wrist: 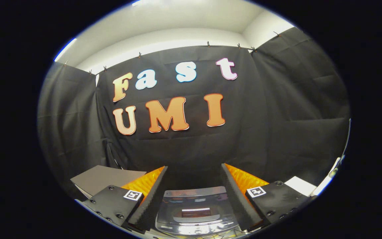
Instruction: Put the clothes into the washing machine and then close the washing machine lid.
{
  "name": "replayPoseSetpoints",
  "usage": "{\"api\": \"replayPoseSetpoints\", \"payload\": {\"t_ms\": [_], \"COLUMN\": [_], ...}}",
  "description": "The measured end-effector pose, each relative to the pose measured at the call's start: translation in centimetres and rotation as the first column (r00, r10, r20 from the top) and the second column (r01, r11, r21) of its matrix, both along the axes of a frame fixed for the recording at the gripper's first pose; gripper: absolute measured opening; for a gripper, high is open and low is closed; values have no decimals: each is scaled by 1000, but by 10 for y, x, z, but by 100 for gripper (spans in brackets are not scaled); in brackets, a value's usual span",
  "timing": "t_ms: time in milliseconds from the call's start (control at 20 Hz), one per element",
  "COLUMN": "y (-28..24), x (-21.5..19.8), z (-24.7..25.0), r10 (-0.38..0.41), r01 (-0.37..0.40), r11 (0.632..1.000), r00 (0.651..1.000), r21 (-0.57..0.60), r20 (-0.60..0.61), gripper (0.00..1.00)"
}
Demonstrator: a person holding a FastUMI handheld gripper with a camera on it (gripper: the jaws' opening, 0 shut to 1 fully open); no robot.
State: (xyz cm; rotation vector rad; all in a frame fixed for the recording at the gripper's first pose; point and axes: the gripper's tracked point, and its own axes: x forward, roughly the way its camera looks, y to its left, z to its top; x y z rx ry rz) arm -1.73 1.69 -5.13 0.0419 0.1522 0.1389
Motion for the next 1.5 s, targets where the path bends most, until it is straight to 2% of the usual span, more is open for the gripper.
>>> {"api": "replayPoseSetpoints", "payload": {"t_ms": [200, 500, 900, 1500], "y": [-23, -52, -72, -73], "x": [-29, -57, -66, -73], "z": [28, 44, 51, 56], "r10": [12, 10, 2, -3], "r01": [-12, -8, 0, 5], "r11": [1000, 999, 999, 1000], "r00": [1000, 999, 999, 998], "r21": [-16, -47, -34, -31], "r20": [9, 34, 52, 60], "gripper": [99, 99, 99, 99]}}
